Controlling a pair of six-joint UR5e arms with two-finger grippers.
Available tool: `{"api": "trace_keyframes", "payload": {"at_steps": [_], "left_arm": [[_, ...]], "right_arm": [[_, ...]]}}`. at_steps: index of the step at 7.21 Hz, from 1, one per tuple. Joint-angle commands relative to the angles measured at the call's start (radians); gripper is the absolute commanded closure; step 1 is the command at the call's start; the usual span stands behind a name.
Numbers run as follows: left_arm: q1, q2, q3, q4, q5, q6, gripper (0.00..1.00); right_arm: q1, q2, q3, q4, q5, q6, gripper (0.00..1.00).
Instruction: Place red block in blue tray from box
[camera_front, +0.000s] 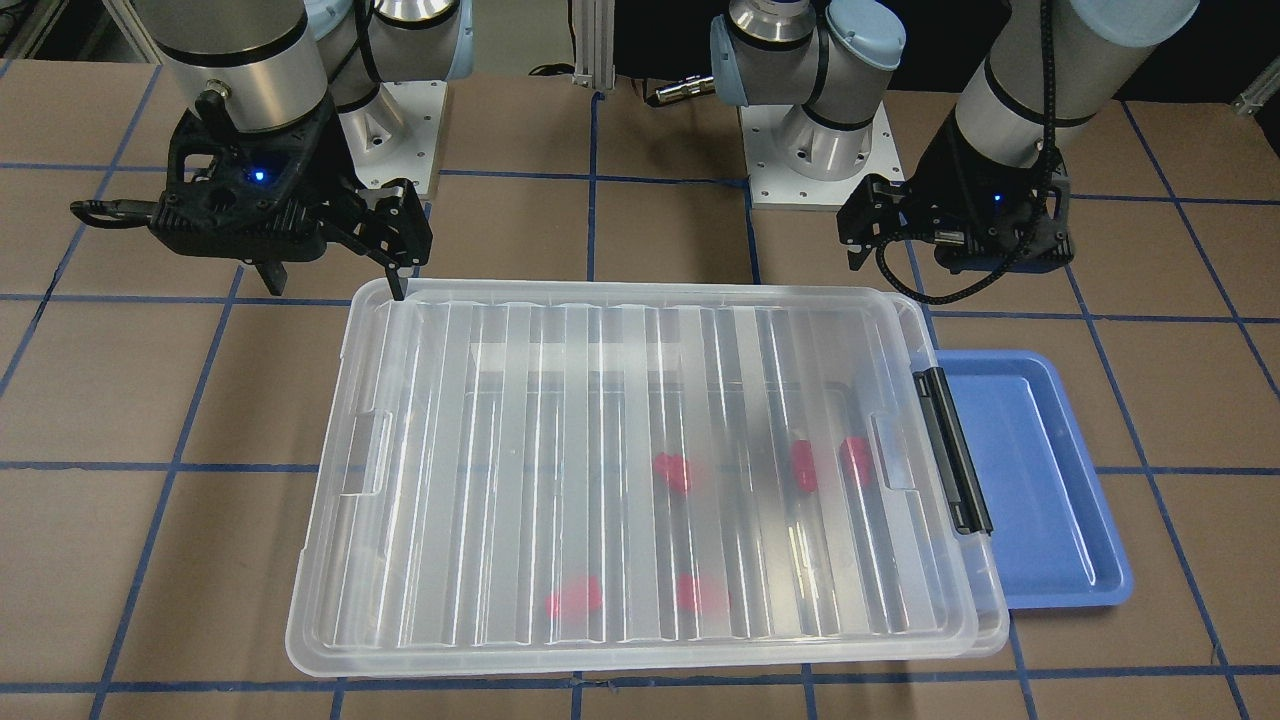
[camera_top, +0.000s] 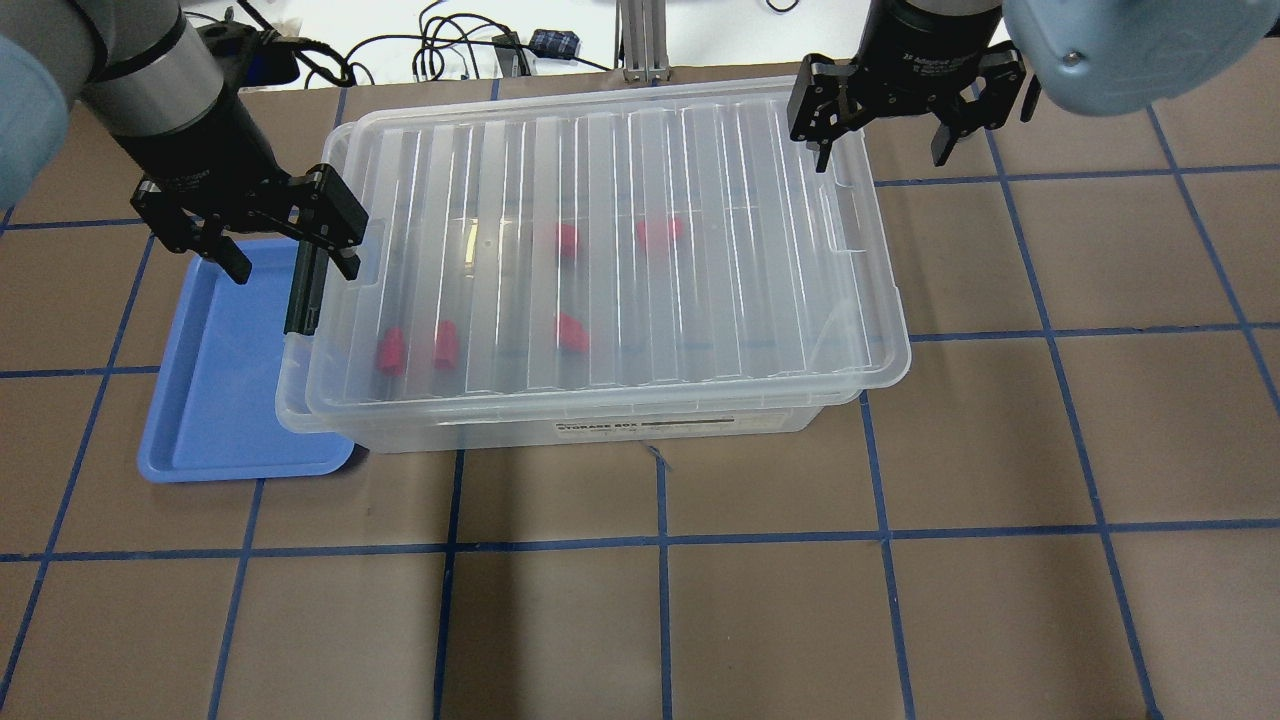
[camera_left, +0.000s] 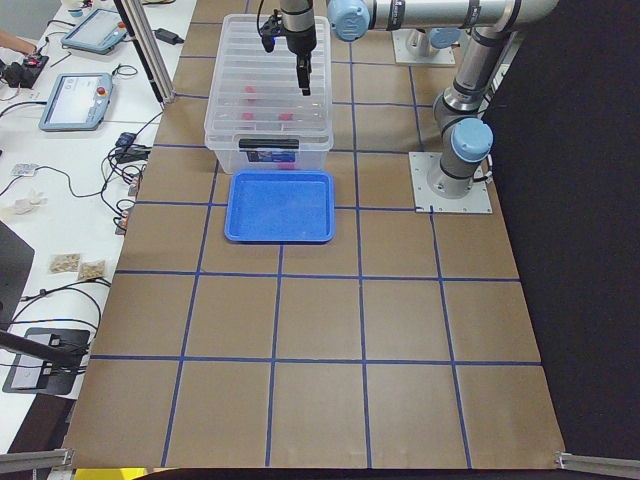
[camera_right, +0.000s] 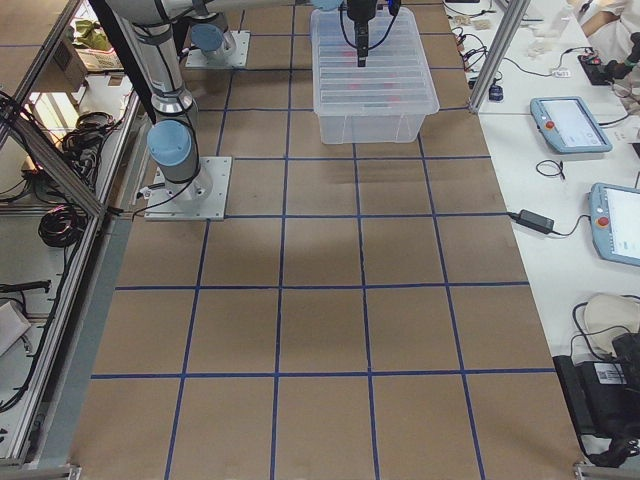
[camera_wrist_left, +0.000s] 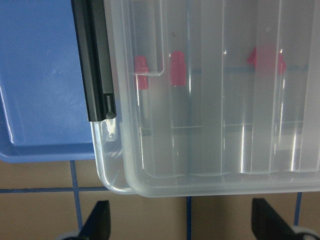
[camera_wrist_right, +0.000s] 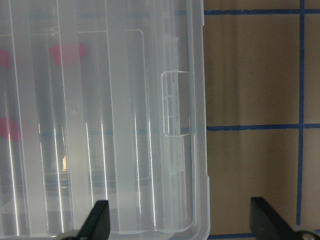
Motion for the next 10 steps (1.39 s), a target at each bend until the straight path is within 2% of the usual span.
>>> {"api": "trace_keyframes", "payload": {"at_steps": [1, 2, 3, 4, 5, 6, 8, 10], "left_arm": [[0.000, -0.001, -0.001, 0.003, 0.000, 0.002, 0.00], [0.000, -0.001, -0.001, 0.005, 0.000, 0.002, 0.00], [0.000, -0.001, -0.001, 0.006, 0.000, 0.002, 0.00], [0.000, -0.001, -0.001, 0.006, 0.000, 0.001, 0.00], [0.000, -0.001, -0.001, 0.006, 0.000, 0.001, 0.00], [0.000, -0.001, -0.001, 0.006, 0.000, 0.001, 0.00], [0.000, -0.001, -0.001, 0.006, 0.000, 0.001, 0.00], [0.000, -0.001, -0.001, 0.006, 0.000, 0.001, 0.00]], "right_arm": [[-0.002, 0.002, 0.000, 0.000, 0.000, 0.000, 0.00], [-0.011, 0.006, 0.000, -0.011, -0.003, -0.015, 0.00], [-0.023, 0.021, -0.006, -0.034, -0.003, -0.111, 0.00], [-0.076, 0.031, 0.003, -0.020, -0.002, -0.139, 0.00], [-0.124, 0.091, 0.036, -0.055, 0.003, -0.162, 0.02], [-0.144, 0.145, 0.085, -0.172, 0.003, -0.163, 0.02], [-0.146, 0.166, 0.155, -0.280, 0.058, -0.207, 0.02], [-0.146, 0.167, 0.179, -0.294, 0.060, -0.222, 0.02]]}}
